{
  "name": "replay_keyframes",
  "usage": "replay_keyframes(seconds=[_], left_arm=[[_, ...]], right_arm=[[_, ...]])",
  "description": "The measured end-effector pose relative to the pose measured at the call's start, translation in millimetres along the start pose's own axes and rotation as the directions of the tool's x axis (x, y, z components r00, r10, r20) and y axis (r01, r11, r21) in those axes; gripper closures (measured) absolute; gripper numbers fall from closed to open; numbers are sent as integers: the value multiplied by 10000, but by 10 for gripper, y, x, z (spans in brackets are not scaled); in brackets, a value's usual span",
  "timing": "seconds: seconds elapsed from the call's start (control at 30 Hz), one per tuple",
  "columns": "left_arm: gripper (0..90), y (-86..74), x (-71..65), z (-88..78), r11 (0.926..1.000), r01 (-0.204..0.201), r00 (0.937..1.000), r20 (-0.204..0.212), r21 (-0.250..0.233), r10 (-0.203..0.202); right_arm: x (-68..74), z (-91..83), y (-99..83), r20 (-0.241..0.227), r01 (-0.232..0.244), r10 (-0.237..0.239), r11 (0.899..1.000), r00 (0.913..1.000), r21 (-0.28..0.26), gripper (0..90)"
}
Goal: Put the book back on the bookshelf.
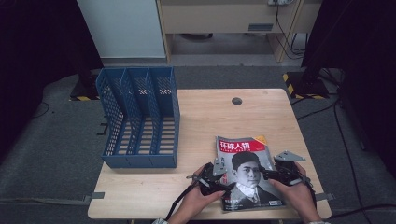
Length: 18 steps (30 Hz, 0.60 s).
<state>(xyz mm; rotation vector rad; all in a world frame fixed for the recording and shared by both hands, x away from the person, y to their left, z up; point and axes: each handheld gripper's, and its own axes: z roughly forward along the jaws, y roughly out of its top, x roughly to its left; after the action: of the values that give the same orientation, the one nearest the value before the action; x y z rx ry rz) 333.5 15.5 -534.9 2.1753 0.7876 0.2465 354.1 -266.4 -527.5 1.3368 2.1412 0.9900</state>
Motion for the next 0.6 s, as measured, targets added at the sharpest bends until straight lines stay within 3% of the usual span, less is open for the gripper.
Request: replay_keyframes(seconds=[0.1,0.2,0.23,0.3,0.5,0.6], left_arm=[[185,-1,0,-2,10000,-21,10000,-32,3,21],[189,-1,0,-3,10000,-29,10000,-56,-3,29],[193,-1,1,-3,10000,-32,10000,-56,-5,32],[197,-2,4,-5,10000,-18,10000,-60,-21,17],[227,-4,17,-10,10000,-5,10000,-67,-54,5],[234,-6,25,-13,10000,2,10000,-59,-75,-3]], right_arm=[[-55,16,-32,-196,-402,410,9985,9990,372,161],[-53,44,-49,-489,-299,328,9978,9983,588,117],[-28,46,-38,-661,-350,382,9981,9971,498,204],[-19,46,-35,-686,-136,169,9988,9975,473,228],[41,-20,-49,-269,185,-179,9996,9995,225,449],[65,-27,-55,-440,204,-193,9995,9988,252,475]])
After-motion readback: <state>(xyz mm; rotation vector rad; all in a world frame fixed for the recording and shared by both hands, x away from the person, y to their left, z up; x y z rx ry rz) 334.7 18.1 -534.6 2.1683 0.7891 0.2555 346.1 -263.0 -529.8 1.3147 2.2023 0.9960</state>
